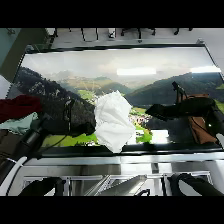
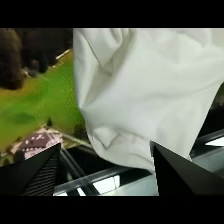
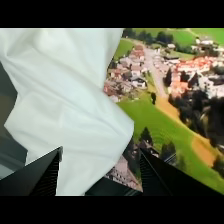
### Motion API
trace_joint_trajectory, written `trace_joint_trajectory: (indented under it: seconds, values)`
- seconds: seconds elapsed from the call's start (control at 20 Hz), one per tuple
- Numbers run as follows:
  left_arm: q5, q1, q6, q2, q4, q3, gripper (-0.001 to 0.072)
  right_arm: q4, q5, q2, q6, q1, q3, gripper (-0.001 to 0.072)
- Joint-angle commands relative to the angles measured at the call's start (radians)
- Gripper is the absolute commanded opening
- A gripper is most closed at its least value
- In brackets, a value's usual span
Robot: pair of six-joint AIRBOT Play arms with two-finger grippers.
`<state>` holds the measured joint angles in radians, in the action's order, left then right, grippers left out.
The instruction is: Fold the shirts.
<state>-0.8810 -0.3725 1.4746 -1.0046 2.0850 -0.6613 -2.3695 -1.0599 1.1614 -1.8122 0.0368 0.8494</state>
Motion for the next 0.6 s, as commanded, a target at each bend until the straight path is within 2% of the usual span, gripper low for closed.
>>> trace_joint_trajectory:
  seconds: [0.0, 0.2, 0.35, 0.4, 0.45, 0.5, 0.55]
  values:
    - [0.327, -0.078, 0.019, -0.011, 0.115, 0.18, 0.0612, -0.055, 0.138, 0.156, -0.029, -0.033, 0.023, 0.055]
    - [0.378, -0.178, 0.02, -0.18, 0.106, 0.103, 0.0594, -0.064, 0.223, 0.32, -0.028, -0.108, 0.121, 0.0549]
    - [0.347, -0.19, 0.037, -0.286, 0.106, 0.033, 0.0593, -0.071, 0.231, 0.44, -0.016, -0.172, 0.227, 0.0549]
    - [0.336, -0.189, 0.037, -0.307, 0.103, 0.02, 0.0498, -0.071, 0.231, 0.478, -0.015, -0.192, 0.263, 0.0549]
    - [0.325, -0.19, 0.036, -0.323, 0.086, 0.01, 0.0209, -0.071, 0.231, 0.507, -0.002, -0.208, 0.291, 0.0549]
    - [0.314, -0.19, 0.039, -0.328, 0.072, 0.004, 0.0012, -0.071, 0.23, 0.542, 0.009, -0.222, 0.325, 0.0549]
    - [0.312, -0.19, 0.04, -0.325, 0.061, 0.002, 0.0015, -0.073, 0.23, 0.567, 0.01, -0.232, 0.349, 0.0549]
